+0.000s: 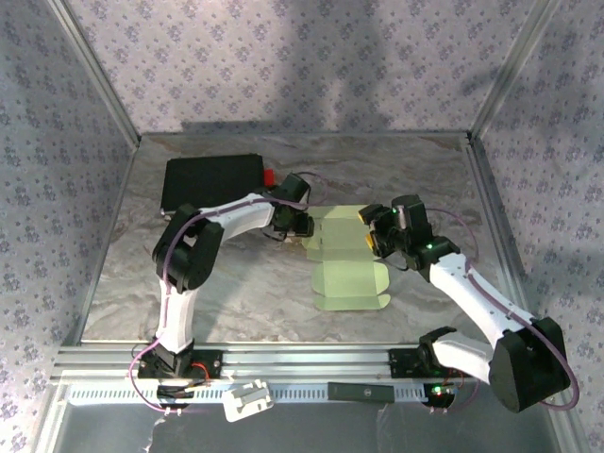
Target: Fold the paper box
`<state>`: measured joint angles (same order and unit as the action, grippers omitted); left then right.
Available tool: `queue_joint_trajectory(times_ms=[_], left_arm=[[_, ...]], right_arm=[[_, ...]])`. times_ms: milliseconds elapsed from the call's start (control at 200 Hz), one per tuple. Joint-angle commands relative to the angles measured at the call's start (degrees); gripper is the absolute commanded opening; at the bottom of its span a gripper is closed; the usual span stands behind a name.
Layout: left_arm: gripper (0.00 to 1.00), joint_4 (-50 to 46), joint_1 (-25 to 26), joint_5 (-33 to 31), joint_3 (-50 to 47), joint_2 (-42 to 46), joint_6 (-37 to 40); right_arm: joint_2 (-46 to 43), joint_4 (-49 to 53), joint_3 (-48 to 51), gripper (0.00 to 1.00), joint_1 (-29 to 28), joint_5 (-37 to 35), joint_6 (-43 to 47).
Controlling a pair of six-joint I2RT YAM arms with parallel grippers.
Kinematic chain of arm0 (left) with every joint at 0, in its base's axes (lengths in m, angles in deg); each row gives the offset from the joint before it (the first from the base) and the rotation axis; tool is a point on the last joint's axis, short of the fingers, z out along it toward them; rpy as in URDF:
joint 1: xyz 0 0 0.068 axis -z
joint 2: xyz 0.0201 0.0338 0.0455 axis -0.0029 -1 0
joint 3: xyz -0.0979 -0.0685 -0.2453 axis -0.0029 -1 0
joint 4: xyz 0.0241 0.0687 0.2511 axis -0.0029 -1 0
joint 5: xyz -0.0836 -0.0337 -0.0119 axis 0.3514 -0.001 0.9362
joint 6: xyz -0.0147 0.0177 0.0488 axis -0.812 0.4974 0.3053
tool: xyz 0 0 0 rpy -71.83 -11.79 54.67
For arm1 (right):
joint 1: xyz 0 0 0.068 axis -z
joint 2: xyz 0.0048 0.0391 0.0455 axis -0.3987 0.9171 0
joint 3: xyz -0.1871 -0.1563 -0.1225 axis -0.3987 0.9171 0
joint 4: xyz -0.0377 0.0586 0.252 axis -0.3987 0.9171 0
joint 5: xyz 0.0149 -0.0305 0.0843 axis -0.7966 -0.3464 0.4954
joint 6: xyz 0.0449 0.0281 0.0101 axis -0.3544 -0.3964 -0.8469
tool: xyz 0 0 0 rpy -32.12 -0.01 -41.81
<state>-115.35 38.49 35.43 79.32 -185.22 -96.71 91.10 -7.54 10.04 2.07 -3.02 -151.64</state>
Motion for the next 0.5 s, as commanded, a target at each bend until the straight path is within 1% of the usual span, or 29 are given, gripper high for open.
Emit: queue_joint_trajectory(times_ms=[0,35,70,105,165,220,290,315,430,495], left_arm=[[0.40,-1.0,0.0,-1.0,1.3,-0.6,1.1],[0.36,0.1,0.1,-0.9,0.5,-0.4,1.0],[0.30,1.2,0.3,-1.2,-0.2,-0.1,1.0],[0.20,2.3,0.6,-2.0,-1.2,0.6,0.9],[0.00,4.5,1.4,-4.5,-3.4,2.6,0.4],[0.00,6.5,2.3,-7.5,-6.0,5.3,-0.5],[0.00,9.9,4.2,-15.0,-10.8,10.1,-2.1],[0.00,11.2,5.0,-18.6,-12.9,12.3,-2.8],[0.00,20.5,8.6,-29.6,-23.9,21.4,-6.0],[0.00,26.6,11.3,-35.4,-30.1,25.6,-6.3]], right_arm=[[-0.8,0.8,0.7,0.65,0.5,1.2,1.7],[-0.8,0.7,0.8,0.65,0.5,1.3,1.7],[-0.8,0.4,1.1,0.65,0.5,1.4,1.5],[-0.8,0.1,1.4,0.64,0.4,1.4,1.2],[-0.9,-0.5,2.1,0.64,0.2,1.3,0.6],[-1.2,-1.0,2.7,0.64,-0.1,0.9,0.2],[-1.8,-1.8,3.5,0.64,-0.7,-0.3,-0.6],[-2.1,-2.6,3.8,0.64,-1.1,-1.0,-0.9],[-3.6,-9.4,5.8,0.68,-4.4,-5.3,-2.5],[-3.5,-12.4,6.1,0.70,-7.0,-8.0,-3.5]])
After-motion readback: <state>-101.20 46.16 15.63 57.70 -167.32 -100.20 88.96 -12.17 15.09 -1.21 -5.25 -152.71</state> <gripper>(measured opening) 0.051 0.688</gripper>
